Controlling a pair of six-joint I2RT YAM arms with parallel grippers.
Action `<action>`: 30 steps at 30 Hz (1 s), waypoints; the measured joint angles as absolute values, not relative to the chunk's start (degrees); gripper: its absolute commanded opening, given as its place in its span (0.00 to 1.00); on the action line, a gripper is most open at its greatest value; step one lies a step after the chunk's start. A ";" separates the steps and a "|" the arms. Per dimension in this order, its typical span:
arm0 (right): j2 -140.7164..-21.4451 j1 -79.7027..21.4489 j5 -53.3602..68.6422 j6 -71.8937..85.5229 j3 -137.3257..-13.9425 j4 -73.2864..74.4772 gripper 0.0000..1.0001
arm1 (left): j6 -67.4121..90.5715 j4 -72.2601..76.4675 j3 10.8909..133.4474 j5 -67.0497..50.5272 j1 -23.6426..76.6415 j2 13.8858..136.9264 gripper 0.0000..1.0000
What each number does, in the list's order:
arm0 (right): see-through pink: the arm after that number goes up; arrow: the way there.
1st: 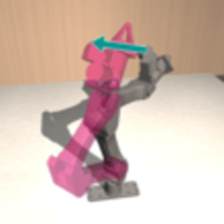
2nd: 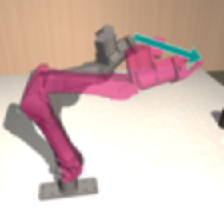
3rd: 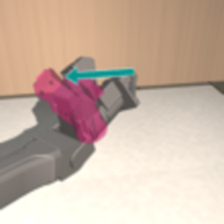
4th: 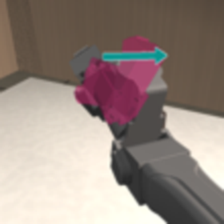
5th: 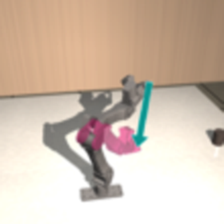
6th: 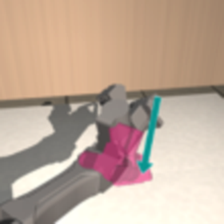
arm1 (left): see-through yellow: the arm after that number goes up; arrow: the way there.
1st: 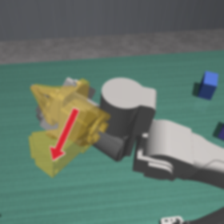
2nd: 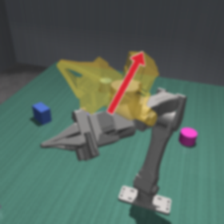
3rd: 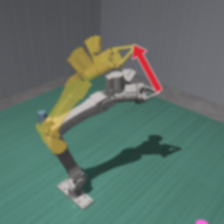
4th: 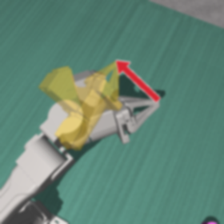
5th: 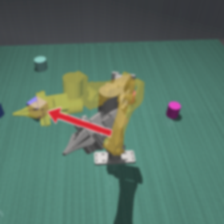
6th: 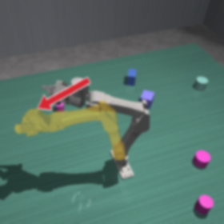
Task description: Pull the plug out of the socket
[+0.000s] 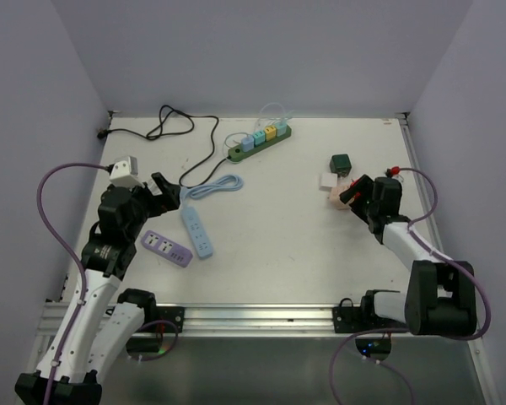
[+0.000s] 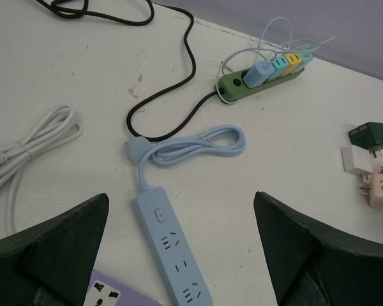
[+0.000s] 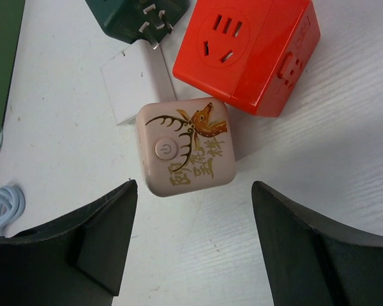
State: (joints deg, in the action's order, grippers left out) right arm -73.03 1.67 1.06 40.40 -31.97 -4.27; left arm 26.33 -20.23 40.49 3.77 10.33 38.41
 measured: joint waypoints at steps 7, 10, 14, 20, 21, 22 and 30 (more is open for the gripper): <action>-71.16 1.91 -0.30 39.44 -31.62 -2.81 0.71 | 25.78 -20.27 39.92 4.95 10.33 36.53 1.00; -72.20 1.91 -0.23 39.48 -31.22 -3.75 0.69 | 25.69 -20.25 39.72 5.19 10.33 36.23 1.00; -73.93 1.93 -0.23 39.62 -31.22 -5.15 0.64 | 25.67 -20.29 39.48 5.41 10.35 35.83 1.00; -74.83 1.96 0.75 39.88 -31.14 -6.20 0.60 | 25.67 -20.29 39.46 5.93 10.59 35.38 1.00; -74.81 1.96 0.84 39.88 -31.14 -6.20 0.60 | 25.67 -20.27 39.46 5.98 10.59 35.38 1.00; -74.72 1.93 0.95 39.88 -31.14 -6.09 0.60 | 25.67 -20.29 39.46 6.00 10.59 35.33 1.00; -66.02 1.93 0.49 38.65 -32.53 1.80 0.73 | 25.63 -20.29 39.46 6.04 10.59 34.81 1.00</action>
State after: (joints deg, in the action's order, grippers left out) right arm -66.02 1.93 0.49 38.65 -32.53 1.80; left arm 25.63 -20.29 39.46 6.04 10.59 34.81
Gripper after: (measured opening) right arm 0.715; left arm 0.994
